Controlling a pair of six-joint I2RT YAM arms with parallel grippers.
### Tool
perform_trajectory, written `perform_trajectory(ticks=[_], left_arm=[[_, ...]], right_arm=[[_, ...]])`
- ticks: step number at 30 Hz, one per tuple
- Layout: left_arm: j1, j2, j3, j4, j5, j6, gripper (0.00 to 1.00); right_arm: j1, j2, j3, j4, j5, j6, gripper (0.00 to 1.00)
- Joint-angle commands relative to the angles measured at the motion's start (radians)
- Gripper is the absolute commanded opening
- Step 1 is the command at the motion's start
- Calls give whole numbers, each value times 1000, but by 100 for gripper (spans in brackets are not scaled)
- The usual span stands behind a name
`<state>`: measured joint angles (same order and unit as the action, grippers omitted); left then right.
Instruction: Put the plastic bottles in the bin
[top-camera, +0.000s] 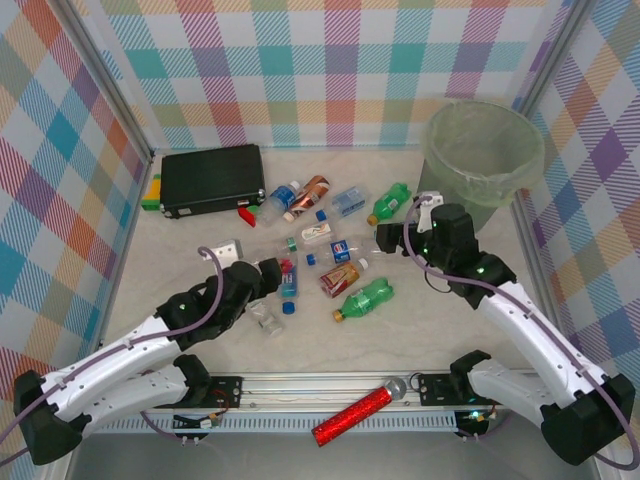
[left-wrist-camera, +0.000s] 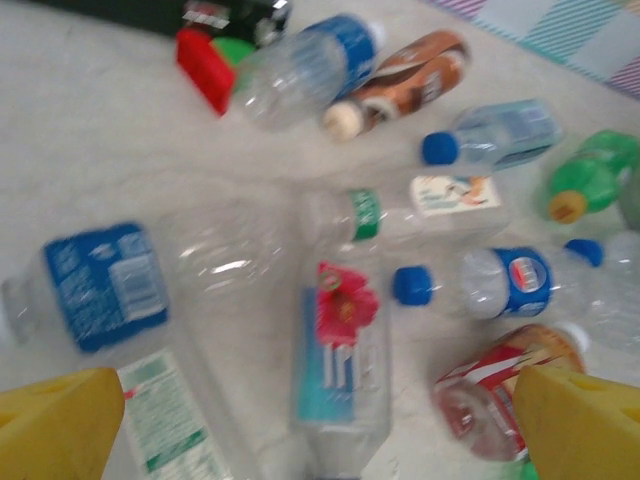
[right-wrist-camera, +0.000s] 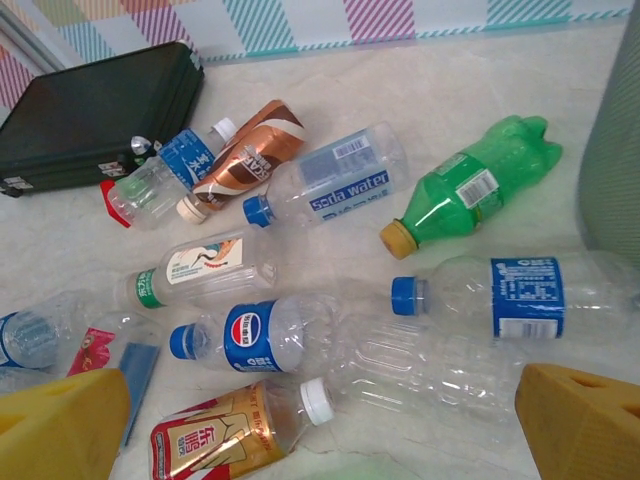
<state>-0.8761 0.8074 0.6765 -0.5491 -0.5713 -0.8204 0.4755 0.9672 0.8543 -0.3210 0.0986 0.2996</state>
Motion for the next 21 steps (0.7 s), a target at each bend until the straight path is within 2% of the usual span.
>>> perform_trajectory(ticks=[1,9,15,21], left_arm=[[-17,-29,7,-213,-32,-208,100],[-81,-22,-9,-362,-44,-411,100],[-131,-40,-33,-387,-34,-485,100],[-178,5,-59,-366,-25,-522,100]], right_arm=[[6,-8,-61,178,-46,23,99],[6,-74,-149,233,-66,106,99],[6,-173,-230,257,-54,140,99],[6,-177,-246,263,-32,150,99]])
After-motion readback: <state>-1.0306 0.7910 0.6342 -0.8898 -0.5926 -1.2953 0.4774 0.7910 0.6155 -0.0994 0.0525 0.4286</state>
